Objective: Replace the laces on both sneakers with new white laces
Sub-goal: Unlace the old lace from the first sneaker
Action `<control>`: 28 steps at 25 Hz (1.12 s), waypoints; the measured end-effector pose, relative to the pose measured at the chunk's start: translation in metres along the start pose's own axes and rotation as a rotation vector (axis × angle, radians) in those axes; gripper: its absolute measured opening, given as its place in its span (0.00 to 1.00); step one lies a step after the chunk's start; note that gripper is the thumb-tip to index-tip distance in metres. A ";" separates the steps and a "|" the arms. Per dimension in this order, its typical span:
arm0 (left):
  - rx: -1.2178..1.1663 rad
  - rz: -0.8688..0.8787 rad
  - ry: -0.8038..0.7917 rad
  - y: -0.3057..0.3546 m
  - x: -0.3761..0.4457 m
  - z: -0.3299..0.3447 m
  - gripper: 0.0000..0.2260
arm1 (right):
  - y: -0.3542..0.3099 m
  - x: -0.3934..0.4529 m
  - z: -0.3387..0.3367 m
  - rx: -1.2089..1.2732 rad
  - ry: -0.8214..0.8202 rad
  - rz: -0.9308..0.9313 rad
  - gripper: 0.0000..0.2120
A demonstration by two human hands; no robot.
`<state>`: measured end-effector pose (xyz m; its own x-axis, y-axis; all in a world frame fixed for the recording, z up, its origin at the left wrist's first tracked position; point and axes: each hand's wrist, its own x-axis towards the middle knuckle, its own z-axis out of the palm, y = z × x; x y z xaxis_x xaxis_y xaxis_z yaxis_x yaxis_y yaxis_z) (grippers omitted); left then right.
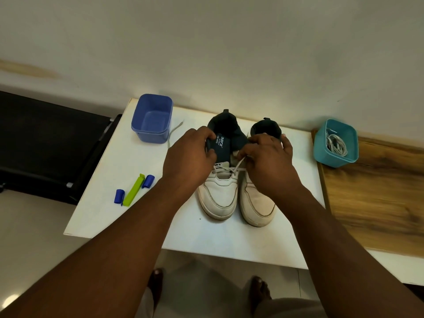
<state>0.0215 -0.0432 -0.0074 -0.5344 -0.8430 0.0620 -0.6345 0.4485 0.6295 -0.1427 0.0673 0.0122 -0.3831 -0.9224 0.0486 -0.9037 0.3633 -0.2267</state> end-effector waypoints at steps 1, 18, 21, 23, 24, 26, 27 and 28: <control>-0.035 -0.002 -0.015 0.001 0.000 0.000 0.16 | -0.006 0.000 0.000 0.028 -0.014 0.016 0.11; -0.087 0.025 -0.100 0.005 0.001 -0.002 0.17 | -0.030 -0.005 0.003 0.279 -0.041 0.183 0.05; 0.197 0.081 -0.212 0.006 -0.004 -0.002 0.12 | -0.030 -0.004 -0.003 0.298 -0.056 0.222 0.05; 0.207 0.101 -0.096 0.010 -0.004 -0.003 0.10 | -0.027 -0.004 -0.011 0.251 -0.104 0.241 0.07; 0.140 0.122 -0.019 0.014 -0.003 -0.005 0.09 | -0.026 -0.004 -0.015 0.225 -0.140 0.233 0.08; -0.026 0.215 0.046 0.023 -0.003 -0.006 0.09 | -0.027 -0.003 -0.020 0.187 -0.206 0.183 0.12; -0.101 0.256 0.023 0.027 -0.004 -0.006 0.10 | -0.027 -0.004 -0.020 0.189 -0.221 0.151 0.15; -0.171 0.263 -0.016 0.029 -0.007 -0.006 0.11 | -0.028 -0.004 -0.019 0.219 -0.216 0.122 0.16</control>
<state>0.0098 -0.0264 0.0153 -0.6776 -0.6991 0.2284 -0.3709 0.5930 0.7147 -0.1195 0.0631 0.0364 -0.4152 -0.8889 -0.1936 -0.7821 0.4575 -0.4231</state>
